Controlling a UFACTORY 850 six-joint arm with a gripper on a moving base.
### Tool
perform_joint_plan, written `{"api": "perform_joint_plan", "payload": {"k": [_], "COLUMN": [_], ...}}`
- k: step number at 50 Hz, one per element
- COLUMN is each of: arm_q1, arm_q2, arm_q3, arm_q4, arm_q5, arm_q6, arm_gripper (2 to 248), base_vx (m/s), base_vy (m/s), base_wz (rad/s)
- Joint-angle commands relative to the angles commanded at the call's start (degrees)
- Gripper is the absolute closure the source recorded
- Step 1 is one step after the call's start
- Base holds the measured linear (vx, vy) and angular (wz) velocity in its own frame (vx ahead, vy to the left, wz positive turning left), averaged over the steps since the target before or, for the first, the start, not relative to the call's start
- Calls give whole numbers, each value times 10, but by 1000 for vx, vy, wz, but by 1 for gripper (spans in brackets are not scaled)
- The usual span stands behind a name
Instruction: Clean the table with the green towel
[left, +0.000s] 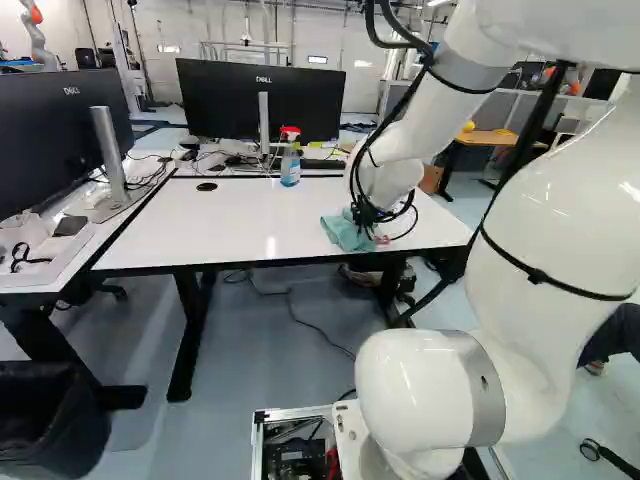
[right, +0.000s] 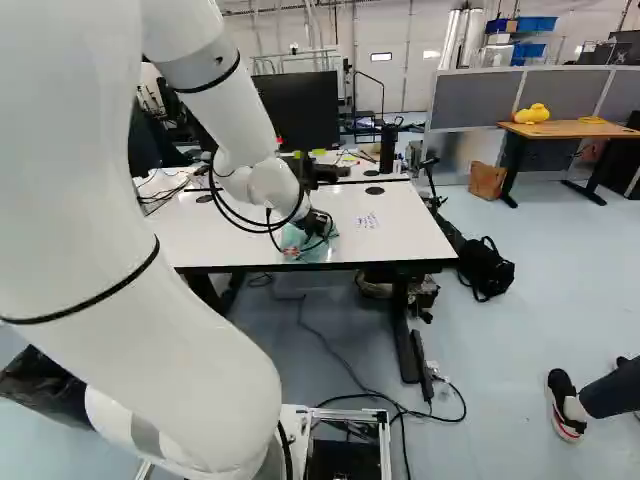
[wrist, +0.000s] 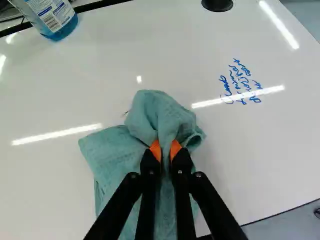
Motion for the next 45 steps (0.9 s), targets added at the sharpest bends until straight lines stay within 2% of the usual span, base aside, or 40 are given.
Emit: {"api": "perform_joint_plan", "payload": {"k": [25, 45], "arm_q1": [-17, -3], "arm_q2": [78, 152], "arm_q3": [75, 140], "arm_q4": [0, 0], "arm_q5": [0, 0], "arm_q6": [0, 0], "arm_gripper": [210, 210], "base_vx": [0, 0], "base_vy": [0, 0], "base_wz": [0, 0]}}
